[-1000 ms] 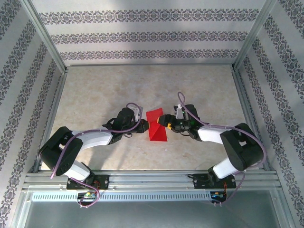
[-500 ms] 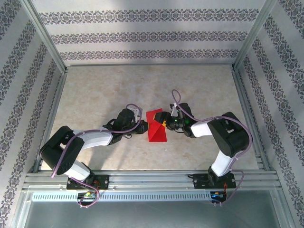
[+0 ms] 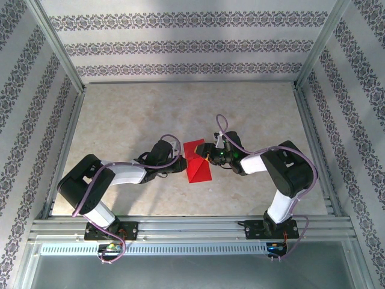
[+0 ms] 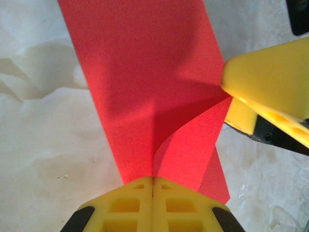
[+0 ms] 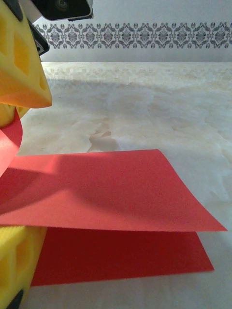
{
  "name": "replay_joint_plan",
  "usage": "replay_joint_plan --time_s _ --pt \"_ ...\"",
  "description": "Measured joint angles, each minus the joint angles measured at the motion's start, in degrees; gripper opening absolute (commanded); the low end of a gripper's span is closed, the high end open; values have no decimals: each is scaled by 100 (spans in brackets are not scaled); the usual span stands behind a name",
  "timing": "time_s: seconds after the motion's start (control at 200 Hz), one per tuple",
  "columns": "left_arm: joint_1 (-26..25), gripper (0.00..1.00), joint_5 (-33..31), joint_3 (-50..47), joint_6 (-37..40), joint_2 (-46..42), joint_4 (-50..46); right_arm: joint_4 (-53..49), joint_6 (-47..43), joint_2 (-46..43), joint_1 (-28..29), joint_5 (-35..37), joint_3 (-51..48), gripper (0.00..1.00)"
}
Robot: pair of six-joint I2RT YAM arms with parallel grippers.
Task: Fold a paper plane with a square sheet of paper (fold left side to right side)
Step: Turn over the paper at the bottom-center of the table.
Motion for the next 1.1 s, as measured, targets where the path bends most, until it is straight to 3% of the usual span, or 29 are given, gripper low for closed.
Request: replay_joint_plan --time_s 0.255,0.445,0.62,0.789,1.099 --pt "0 4 2 0 -81 160 39 -7 -24 37 63 42 0 38" --pt "0 14 2 -4 -116 170 190 -28 -39 42 63 94 0 20" --pt "0 29 -28 -155 -127 9 245 -66 -96 28 63 125 -13 0" --pt "0 44 -216 -323 -66 -824 138 -197 -199 -365 57 122 -74 0" --pt "44 81 -579 -516 247 -3023 -251 -214 -326 -1801 -295 -111 -299 0"
